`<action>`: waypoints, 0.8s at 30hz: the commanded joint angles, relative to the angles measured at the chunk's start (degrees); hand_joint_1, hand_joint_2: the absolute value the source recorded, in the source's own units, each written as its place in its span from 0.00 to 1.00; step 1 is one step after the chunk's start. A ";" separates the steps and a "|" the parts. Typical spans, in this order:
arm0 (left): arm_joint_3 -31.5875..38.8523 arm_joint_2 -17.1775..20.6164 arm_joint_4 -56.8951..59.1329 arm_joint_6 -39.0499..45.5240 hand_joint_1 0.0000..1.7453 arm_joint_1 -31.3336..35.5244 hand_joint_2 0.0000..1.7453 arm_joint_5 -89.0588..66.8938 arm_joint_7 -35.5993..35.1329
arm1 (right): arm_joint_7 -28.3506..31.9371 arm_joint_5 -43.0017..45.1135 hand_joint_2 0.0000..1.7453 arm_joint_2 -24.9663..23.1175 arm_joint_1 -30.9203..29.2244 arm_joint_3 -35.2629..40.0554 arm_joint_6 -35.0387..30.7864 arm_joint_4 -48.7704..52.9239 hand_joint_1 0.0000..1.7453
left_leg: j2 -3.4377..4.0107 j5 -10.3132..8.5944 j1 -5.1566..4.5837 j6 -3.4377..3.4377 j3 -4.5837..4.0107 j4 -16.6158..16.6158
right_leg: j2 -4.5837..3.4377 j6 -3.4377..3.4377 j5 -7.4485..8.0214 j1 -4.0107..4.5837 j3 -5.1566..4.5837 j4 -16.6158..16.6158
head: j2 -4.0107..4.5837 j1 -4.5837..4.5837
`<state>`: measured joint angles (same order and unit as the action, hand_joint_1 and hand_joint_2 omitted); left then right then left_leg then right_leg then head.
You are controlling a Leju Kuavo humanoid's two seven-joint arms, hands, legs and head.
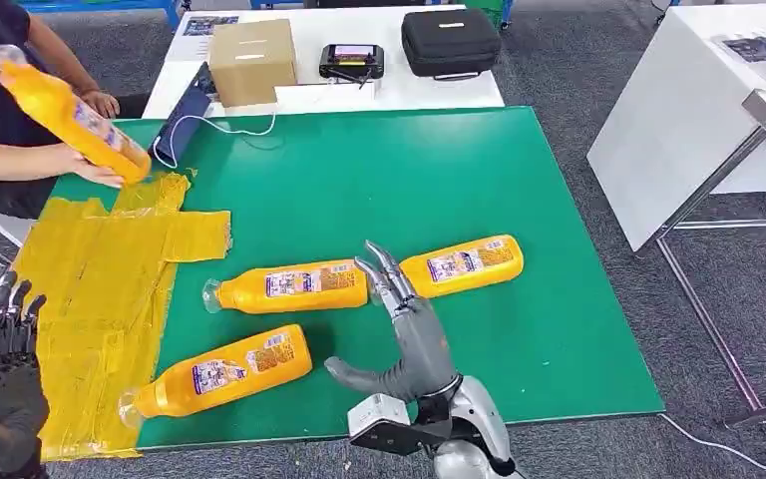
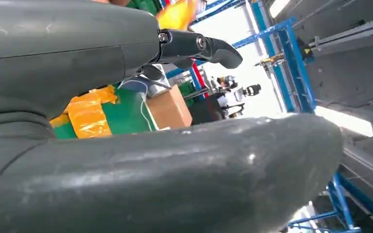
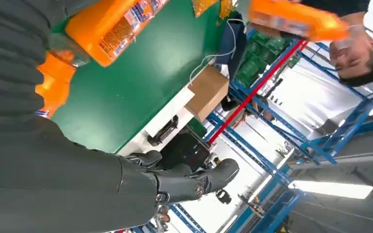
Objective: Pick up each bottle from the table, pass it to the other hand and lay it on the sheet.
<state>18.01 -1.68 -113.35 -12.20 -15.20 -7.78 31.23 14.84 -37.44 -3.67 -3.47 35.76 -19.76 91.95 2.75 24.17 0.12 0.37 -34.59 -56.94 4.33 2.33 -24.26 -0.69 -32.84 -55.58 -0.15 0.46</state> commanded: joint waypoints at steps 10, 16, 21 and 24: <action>1.47 -1.79 4.06 -1.68 0.00 2.25 0.00 2.43 -0.52 | -6.18 -5.68 0.00 -1.63 -7.24 1.37 -3.34 -6.30 0.00 | -0.12 0.07 0.05 -0.03 0.26 0.05 | -0.45 -0.10 -0.03 -0.02 0.23 0.05 | 0.00 0.00; -0.31 -1.27 4.62 -2.51 0.00 2.99 0.00 0.69 -1.37 | -8.12 -5.49 1.00 0.33 -5.91 0.68 -1.94 -5.75 0.00 | -0.17 0.07 0.06 -0.04 0.29 0.08 | -0.37 -0.09 -0.06 -0.01 0.29 0.10 | 0.00 0.00; -14.33 -0.91 4.99 3.21 0.00 7.77 0.00 -3.49 -6.60 | -7.73 -6.41 1.00 8.33 6.85 -7.97 -1.19 6.17 0.00 | -0.68 -0.04 0.02 0.04 0.11 0.06 | 0.35 0.01 -0.10 -0.03 0.18 0.15 | 0.00 -0.04; -17.36 -0.03 5.93 5.37 0.00 9.11 0.00 -3.46 -7.60 | -6.93 -6.91 1.00 8.87 9.47 -9.87 -1.02 8.00 0.00 | -1.32 0.04 0.08 0.06 0.26 -0.05 | 0.69 0.03 -0.30 -0.05 0.22 0.19 | 0.00 0.00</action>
<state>13.79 -2.32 -112.02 -10.64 -12.06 -10.17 26.07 6.82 -43.67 -1.55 -2.70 33.66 -21.55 92.48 2.45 24.22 0.08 0.40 -34.60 -56.97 4.57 2.49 -24.39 -0.78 -33.36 -55.50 -0.15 0.46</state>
